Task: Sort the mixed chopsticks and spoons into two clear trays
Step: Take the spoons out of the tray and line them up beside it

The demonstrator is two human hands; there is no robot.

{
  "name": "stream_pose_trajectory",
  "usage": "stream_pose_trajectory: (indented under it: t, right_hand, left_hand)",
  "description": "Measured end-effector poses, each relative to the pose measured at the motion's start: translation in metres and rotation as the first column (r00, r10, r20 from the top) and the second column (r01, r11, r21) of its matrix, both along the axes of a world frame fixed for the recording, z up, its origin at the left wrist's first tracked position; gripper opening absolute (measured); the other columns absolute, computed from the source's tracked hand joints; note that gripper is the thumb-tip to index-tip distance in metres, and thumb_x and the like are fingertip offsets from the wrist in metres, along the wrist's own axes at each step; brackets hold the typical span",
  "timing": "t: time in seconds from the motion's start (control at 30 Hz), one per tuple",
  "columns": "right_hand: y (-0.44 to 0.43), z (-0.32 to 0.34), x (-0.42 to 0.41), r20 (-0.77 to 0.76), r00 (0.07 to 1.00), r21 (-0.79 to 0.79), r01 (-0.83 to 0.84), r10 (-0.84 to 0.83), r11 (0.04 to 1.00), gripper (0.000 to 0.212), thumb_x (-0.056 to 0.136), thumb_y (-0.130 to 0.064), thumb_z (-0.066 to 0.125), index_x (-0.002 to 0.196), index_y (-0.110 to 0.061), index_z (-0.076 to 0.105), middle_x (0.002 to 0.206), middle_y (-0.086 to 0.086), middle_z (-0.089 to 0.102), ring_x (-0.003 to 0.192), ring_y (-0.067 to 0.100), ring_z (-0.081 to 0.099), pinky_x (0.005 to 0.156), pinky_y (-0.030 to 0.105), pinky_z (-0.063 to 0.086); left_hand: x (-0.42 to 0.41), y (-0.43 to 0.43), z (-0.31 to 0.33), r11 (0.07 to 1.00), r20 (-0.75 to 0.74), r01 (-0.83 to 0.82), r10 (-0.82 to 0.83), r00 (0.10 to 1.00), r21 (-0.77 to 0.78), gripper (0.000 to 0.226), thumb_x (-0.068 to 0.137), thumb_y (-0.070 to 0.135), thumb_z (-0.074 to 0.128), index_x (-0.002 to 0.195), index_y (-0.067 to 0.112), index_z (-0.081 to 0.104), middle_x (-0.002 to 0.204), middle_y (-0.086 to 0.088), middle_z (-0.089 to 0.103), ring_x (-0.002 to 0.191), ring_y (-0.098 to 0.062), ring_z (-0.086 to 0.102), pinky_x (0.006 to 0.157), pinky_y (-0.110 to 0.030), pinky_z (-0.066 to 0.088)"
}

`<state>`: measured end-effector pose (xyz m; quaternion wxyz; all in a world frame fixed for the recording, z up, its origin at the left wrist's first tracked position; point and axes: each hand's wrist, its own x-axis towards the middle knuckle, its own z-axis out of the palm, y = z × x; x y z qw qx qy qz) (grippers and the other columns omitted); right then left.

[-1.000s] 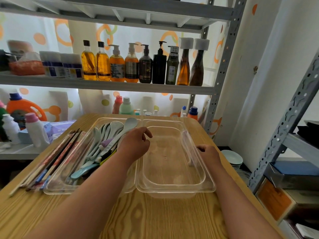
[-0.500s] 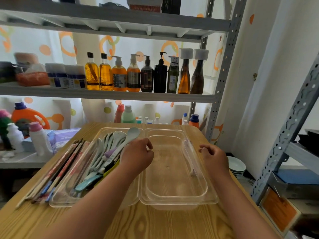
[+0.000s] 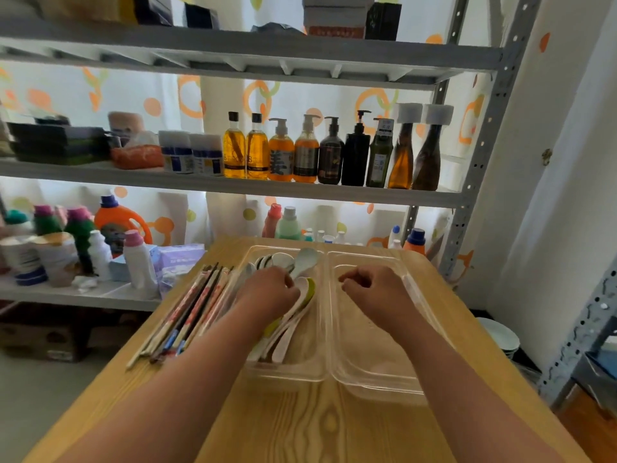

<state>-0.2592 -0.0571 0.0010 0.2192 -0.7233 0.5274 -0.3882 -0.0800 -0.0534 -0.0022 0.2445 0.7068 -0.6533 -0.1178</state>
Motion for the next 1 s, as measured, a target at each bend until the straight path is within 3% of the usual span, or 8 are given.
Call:
stream_pose_trajectory:
  t: [0.1, 0.23, 0.33, 0.43, 0.57, 0.7, 0.87, 1.0]
  right_hand:
    - [0.002, -0.001, 0.023, -0.096, 0.995, -0.027, -0.016, 0.013, 1.000, 0.017, 0.085, -0.017, 0.060, 0.097, -0.016, 0.073, 0.090, -0.002, 0.069, 0.084, 0.010, 0.061, 0.079, 0.025, 0.050]
    - [0.008, -0.006, 0.050, -0.272, 0.956, 0.025, -0.107, 0.110, 0.994, 0.020, 0.083, -0.016, 0.058, 0.096, -0.017, 0.074, 0.095, 0.000, 0.071, 0.083, 0.010, 0.060, 0.075, 0.020, 0.048]
    - [0.009, -0.013, 0.070, -0.493, 0.859, 0.120, -0.094, 0.141, 0.988, 0.023, 0.085, -0.020, 0.055, 0.102, -0.024, 0.070, 0.103, -0.001, 0.067, 0.099, 0.018, 0.058, 0.093, 0.038, 0.041]
    - [0.012, -0.016, 0.082, -0.650, 0.756, 0.046, -0.059, 0.075, 0.997, 0.026, 0.090, -0.020, 0.048, 0.110, -0.026, 0.064, 0.110, 0.001, 0.061, 0.109, 0.023, 0.051, 0.096, 0.044, 0.029]
    - [0.012, -0.017, 0.088, -0.699, 0.714, -0.031, -0.080, 0.036, 0.996, 0.024, 0.091, -0.023, 0.049, 0.112, -0.027, 0.061, 0.110, 0.000, 0.060, 0.111, 0.023, 0.049, 0.092, 0.043, 0.027]
    - [0.013, -0.021, 0.084, -0.762, 0.635, 0.018, -0.173, 0.126, 0.985, 0.025, 0.092, -0.025, 0.050, 0.112, -0.030, 0.064, 0.110, -0.001, 0.062, 0.111, 0.022, 0.049, 0.095, 0.042, 0.027]
    - [0.016, -0.019, 0.091, -0.753, 0.558, 0.142, -0.379, 0.348, 0.914, 0.031, 0.087, -0.017, 0.058, 0.118, -0.017, 0.063, 0.111, 0.005, 0.065, 0.103, 0.021, 0.059, 0.095, 0.038, 0.047]
    - [0.018, -0.016, 0.098, -0.797, 0.491, 0.125, -0.435, 0.351, 0.892, 0.027, 0.088, -0.014, 0.058, 0.115, -0.013, 0.063, 0.108, 0.008, 0.065, 0.099, 0.022, 0.060, 0.083, 0.031, 0.048]
  left_hand:
    - [0.008, 0.005, -0.009, 0.998, 0.085, -0.019, 0.015, 0.996, 0.053, 0.024, 0.086, 0.030, 0.057, 0.106, 0.022, 0.066, 0.105, 0.001, 0.066, 0.093, -0.016, 0.059, 0.083, -0.031, 0.050]
    - [0.010, 0.009, -0.012, 0.999, 0.210, 0.013, -0.020, 0.978, 0.034, 0.020, 0.085, 0.032, 0.062, 0.103, 0.023, 0.063, 0.105, 0.001, 0.062, 0.092, -0.015, 0.057, 0.076, -0.026, 0.045]
    - [0.014, 0.012, -0.013, 0.996, 0.312, 0.042, -0.065, 0.948, 0.080, 0.025, 0.086, 0.032, 0.064, 0.109, 0.024, 0.059, 0.107, 0.000, 0.060, 0.098, -0.017, 0.057, 0.080, -0.028, 0.048]
    - [0.018, 0.012, -0.014, 0.994, 0.367, 0.065, -0.092, 0.926, 0.087, 0.023, 0.088, 0.026, 0.061, 0.110, 0.026, 0.056, 0.111, -0.002, 0.060, 0.100, -0.019, 0.058, 0.080, -0.030, 0.048]
    - [0.022, 0.013, -0.012, 0.994, 0.352, 0.098, -0.108, 0.930, 0.045, 0.021, 0.092, 0.020, 0.058, 0.112, 0.023, 0.055, 0.111, -0.003, 0.060, 0.099, -0.020, 0.059, 0.074, -0.027, 0.044]
    - [0.025, 0.012, -0.010, 0.995, 0.342, 0.091, -0.095, 0.935, 0.027, 0.023, 0.093, 0.019, 0.055, 0.115, 0.022, 0.056, 0.111, -0.004, 0.060, 0.092, -0.017, 0.056, 0.072, -0.026, 0.042]
    - [0.030, 0.008, -0.010, 0.995, 0.292, 0.070, -0.089, 0.952, 0.077, 0.031, 0.090, 0.010, 0.051, 0.117, 0.025, 0.057, 0.116, -0.005, 0.059, 0.101, -0.022, 0.058, 0.079, -0.031, 0.045]
    - [0.036, 0.008, -0.011, 0.990, 0.232, 0.078, -0.103, 0.967, 0.114, 0.036, 0.086, 0.006, 0.054, 0.113, 0.029, 0.058, 0.116, -0.003, 0.061, 0.101, -0.020, 0.059, 0.082, -0.032, 0.049]
